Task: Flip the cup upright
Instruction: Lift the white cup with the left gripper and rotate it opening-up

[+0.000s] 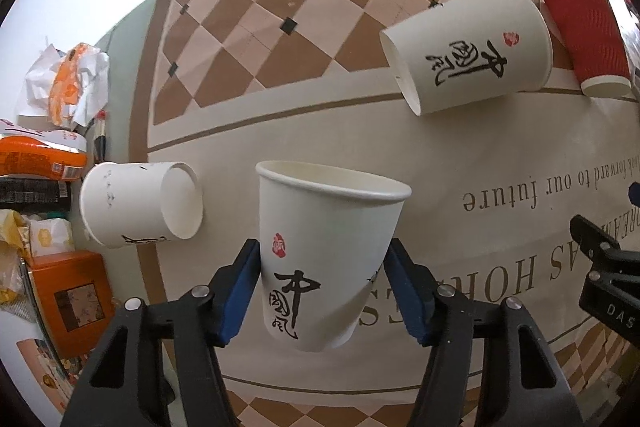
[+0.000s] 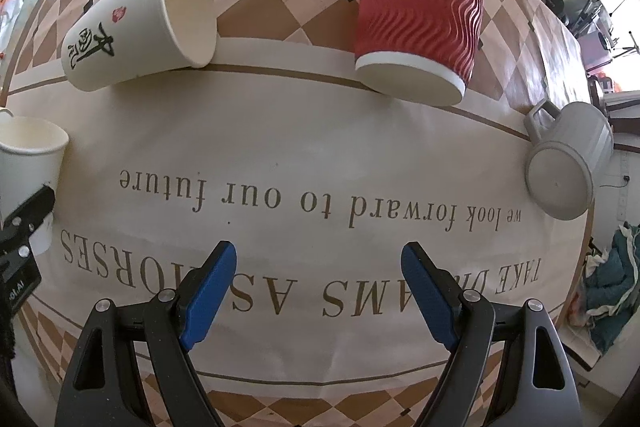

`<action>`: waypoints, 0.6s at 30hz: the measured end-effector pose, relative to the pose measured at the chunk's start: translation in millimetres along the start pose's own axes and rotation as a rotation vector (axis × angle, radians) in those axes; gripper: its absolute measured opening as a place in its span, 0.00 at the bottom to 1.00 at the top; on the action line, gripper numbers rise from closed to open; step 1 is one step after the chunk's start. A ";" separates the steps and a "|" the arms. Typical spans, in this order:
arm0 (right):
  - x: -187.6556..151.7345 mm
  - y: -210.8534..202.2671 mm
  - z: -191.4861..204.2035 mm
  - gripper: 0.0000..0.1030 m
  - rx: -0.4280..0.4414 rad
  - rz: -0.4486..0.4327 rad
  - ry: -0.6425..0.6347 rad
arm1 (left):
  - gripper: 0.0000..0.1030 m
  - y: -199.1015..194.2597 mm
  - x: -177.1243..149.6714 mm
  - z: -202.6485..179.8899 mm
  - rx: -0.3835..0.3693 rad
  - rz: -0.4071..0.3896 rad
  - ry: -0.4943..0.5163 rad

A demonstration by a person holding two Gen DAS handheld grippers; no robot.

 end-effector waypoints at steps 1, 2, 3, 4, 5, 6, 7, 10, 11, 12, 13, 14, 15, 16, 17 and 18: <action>-2.2 -0.2 1.1 0.83 -0.001 -0.003 0.003 | 0.57 -1.6 -0.6 0.6 0.002 -0.003 0.000; -4.6 -0.4 3.1 0.83 0.000 -0.005 0.006 | 0.57 -4.4 -2.4 -1.0 0.002 -0.005 0.000; -8.4 -0.9 4.0 0.83 0.002 -0.008 0.011 | 0.57 -6.7 -3.8 -0.6 0.000 -0.005 0.001; -12.7 -2.6 5.5 0.83 0.004 -0.011 0.014 | 0.57 -10.5 -6.2 -2.0 -0.002 -0.009 0.001; -16.9 -4.7 6.4 0.83 0.005 -0.016 0.019 | 0.57 -14.6 -8.8 -3.9 -0.003 -0.013 -0.001; -20.6 -6.2 5.6 0.83 0.005 -0.019 0.022 | 0.57 -19.8 -11.6 -3.4 -0.006 -0.020 -0.005; -25.4 -8.2 6.6 0.83 0.004 -0.022 0.028 | 0.57 -25.4 -15.0 -2.9 -0.011 -0.027 -0.009; -43.2 -12.7 10.6 0.83 0.007 -0.026 0.042 | 0.57 -43.1 -27.4 -3.3 -0.024 -0.050 -0.024; -49.4 -15.3 11.4 0.83 0.008 -0.029 0.050 | 0.57 -47.6 -32.1 -2.6 -0.029 -0.059 -0.030; -56.6 -18.5 12.0 0.83 0.011 -0.034 0.061 | 0.57 -51.7 -36.2 -3.1 -0.035 -0.064 -0.036; -64.5 -21.8 11.7 0.84 0.014 -0.038 0.071 | 0.57 -55.7 -41.2 -4.5 -0.043 -0.069 -0.044; -70.3 -24.1 11.5 0.84 0.019 -0.040 0.080 | 0.57 -59.6 -47.2 -5.6 -0.055 -0.071 -0.052; -78.6 -26.5 11.1 0.84 0.025 -0.042 0.093 | 0.57 -62.9 -54.9 -7.1 -0.079 -0.069 -0.065; -86.2 -28.0 9.9 0.84 0.031 -0.043 0.104 | 0.57 -65.2 -62.3 -9.7 -0.104 -0.065 -0.076; -96.5 -29.3 8.4 0.84 0.033 -0.043 0.121 | 0.57 -67.4 -69.5 -13.2 -0.123 -0.061 -0.084; -105.4 -30.4 5.5 0.84 0.033 -0.042 0.135 | 0.57 -69.1 -76.6 -15.7 -0.136 -0.061 -0.091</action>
Point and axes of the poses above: each gripper's, at about its wrist camera, not at the fingertips, and y roughly the way its jaws point, z to its left, x to its top, the point moved 10 cm from there along y, roughly the way its jaws point, and after that the axes turned 10 degrees about z, right-handed, at the moved point
